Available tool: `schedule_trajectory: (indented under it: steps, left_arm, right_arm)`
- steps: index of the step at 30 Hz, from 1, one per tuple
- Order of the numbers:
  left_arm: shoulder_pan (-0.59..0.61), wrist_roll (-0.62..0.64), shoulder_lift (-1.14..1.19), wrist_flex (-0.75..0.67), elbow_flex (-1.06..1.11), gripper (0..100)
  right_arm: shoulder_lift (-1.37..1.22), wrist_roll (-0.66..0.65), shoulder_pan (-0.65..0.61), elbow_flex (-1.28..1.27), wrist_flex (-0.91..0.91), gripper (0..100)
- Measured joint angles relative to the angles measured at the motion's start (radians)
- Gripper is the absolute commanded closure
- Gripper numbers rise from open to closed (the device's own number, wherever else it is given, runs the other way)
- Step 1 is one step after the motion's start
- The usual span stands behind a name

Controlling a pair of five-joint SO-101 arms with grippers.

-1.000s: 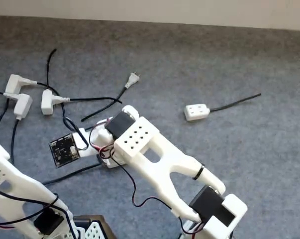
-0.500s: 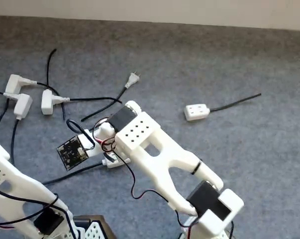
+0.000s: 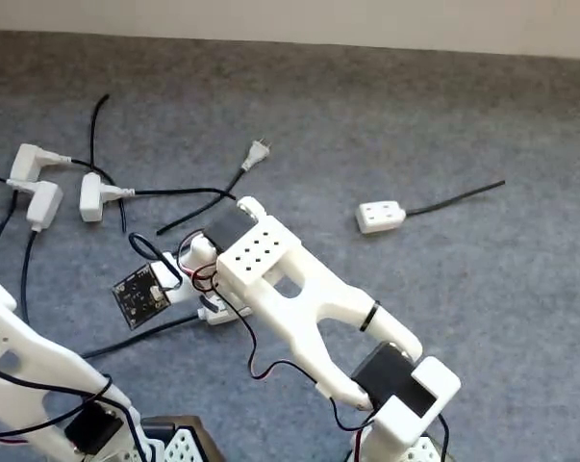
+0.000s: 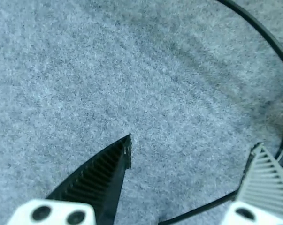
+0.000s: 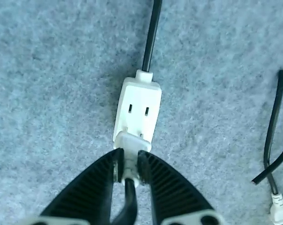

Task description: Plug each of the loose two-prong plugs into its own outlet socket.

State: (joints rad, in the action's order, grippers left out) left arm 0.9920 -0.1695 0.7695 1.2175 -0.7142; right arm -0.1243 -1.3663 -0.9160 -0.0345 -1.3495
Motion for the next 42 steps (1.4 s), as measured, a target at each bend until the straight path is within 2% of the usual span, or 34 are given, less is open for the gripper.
schedule_trajectory:
  steps: [25, 42]
  left_arm:
    - [0.002, 0.0, 0.0, 0.0, 0.0, 62]
    - [0.002, 0.0, 0.0, 0.0, 0.0, 62]
  right_arm:
    - [-0.095, -0.052, 0.008, 0.02, -0.038, 99.2]
    - [-0.123, -0.054, 0.078, 0.072, -0.072, 99.2]
